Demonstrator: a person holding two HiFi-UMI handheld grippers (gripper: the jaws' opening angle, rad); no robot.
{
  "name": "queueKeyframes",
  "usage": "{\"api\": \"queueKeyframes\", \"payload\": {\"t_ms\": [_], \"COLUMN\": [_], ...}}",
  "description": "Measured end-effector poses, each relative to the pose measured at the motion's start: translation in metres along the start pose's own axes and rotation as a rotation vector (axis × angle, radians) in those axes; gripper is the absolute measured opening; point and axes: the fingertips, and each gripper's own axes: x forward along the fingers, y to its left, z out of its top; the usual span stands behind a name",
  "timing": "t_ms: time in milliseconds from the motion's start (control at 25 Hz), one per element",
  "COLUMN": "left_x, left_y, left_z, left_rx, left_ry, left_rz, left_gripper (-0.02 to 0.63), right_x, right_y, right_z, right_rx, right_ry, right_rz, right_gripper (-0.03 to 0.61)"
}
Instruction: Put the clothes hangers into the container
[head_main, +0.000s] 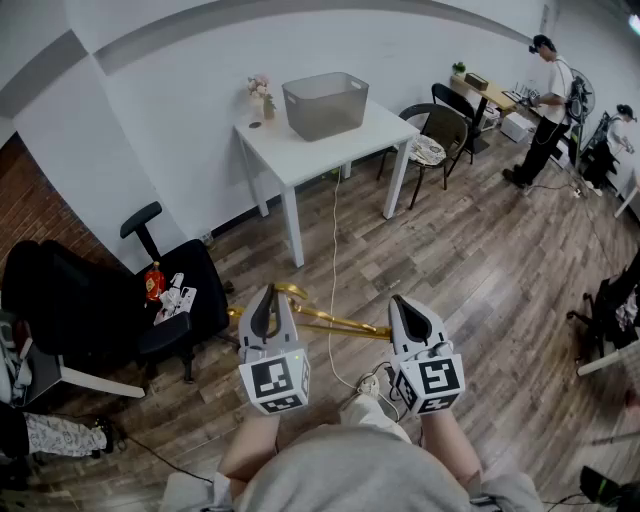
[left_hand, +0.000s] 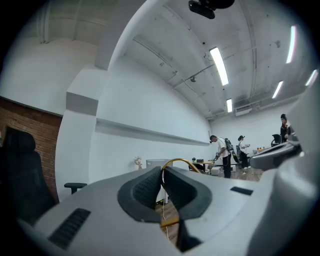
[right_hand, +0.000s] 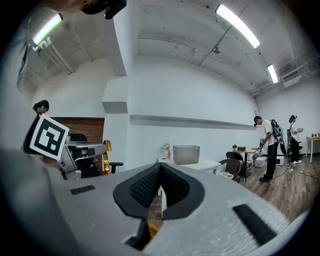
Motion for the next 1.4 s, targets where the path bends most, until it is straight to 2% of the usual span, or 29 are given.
{"api": "queueKeyframes", "payload": {"t_ms": [280, 840, 1160, 1400], "left_x": [0.001, 0.022, 0.066, 0.111], "left_y": [0.001, -0.019, -0.043, -0.066], "left_z": [-0.001, -0.008, -0.015, 0.001], "left_rx": [-0.008, -0.011, -0.003, 0.003], "left_ry": [-0.004, 0.010, 0.020, 0.008], "left_rz": [0.002, 0.008, 0.033, 0.065], "left_gripper": [0.020, 0.020, 0.020, 0.020], "right_x": [0.003, 0.017, 0.050, 0.080], "right_y": [0.003, -0.020, -0.066, -0.112], "right_z": [0.001, -0.002, -0.006, 0.014], "right_rx": [0.002, 0.028, 0.022, -0.005], "right_ry": [-0.004, -0.029, -0.022, -0.025], "right_rz": [0.008, 0.039, 0.058, 0.087], "right_gripper": [0.002, 0.002, 0.003, 0.003]}}
